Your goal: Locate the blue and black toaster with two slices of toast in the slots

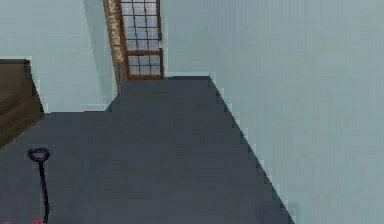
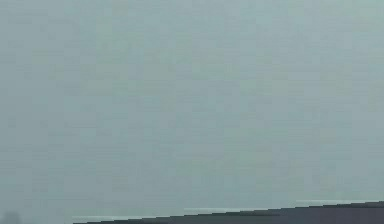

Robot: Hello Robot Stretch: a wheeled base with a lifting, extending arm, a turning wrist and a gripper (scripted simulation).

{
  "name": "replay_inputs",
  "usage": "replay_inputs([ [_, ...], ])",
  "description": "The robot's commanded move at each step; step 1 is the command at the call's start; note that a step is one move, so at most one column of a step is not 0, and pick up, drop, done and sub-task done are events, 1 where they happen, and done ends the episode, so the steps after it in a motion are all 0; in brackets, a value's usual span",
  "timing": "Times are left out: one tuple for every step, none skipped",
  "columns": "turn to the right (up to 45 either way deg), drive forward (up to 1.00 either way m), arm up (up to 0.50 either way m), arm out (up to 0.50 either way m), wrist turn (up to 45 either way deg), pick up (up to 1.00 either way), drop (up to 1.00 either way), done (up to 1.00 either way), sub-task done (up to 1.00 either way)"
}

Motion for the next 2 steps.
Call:
replay_inputs([
  [0.0,1.0,0.0,0.0,0.0,0.0,0.0,0.0,0.0],
  [-39.0,0.0,0.0,0.0,0.0,0.0,0.0,0.0,0.0],
])
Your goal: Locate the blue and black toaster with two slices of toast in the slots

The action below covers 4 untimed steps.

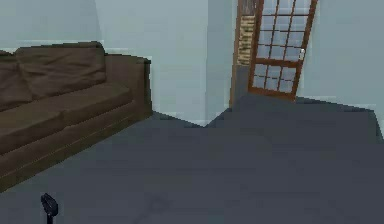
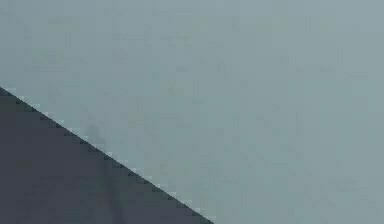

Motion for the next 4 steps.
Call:
replay_inputs([
  [0.0,0.05,0.0,0.0,0.0,0.0,0.0,0.0,0.0],
  [21.0,0.0,0.0,0.0,0.0,0.0,0.0,0.0,0.0],
  [0.0,1.0,0.0,0.0,0.0,0.0,0.0,0.0,0.0],
  [0.0,1.0,0.0,0.0,0.0,0.0,0.0,0.0,0.0],
])
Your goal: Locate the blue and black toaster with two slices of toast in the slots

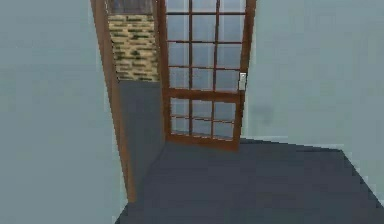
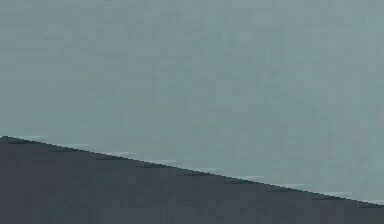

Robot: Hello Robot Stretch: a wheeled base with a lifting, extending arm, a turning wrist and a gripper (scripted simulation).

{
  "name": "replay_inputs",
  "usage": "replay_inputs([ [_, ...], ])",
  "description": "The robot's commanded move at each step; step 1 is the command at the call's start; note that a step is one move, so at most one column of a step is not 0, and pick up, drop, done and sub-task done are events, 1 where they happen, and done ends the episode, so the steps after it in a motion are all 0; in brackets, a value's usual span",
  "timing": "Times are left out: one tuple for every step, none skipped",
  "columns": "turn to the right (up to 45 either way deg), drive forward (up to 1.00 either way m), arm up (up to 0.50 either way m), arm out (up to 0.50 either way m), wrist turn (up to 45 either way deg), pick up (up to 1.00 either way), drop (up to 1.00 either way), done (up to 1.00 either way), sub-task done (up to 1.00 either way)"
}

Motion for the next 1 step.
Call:
replay_inputs([
  [3.0,0.0,0.0,0.0,0.0,0.0,0.0,0.0,0.0],
])
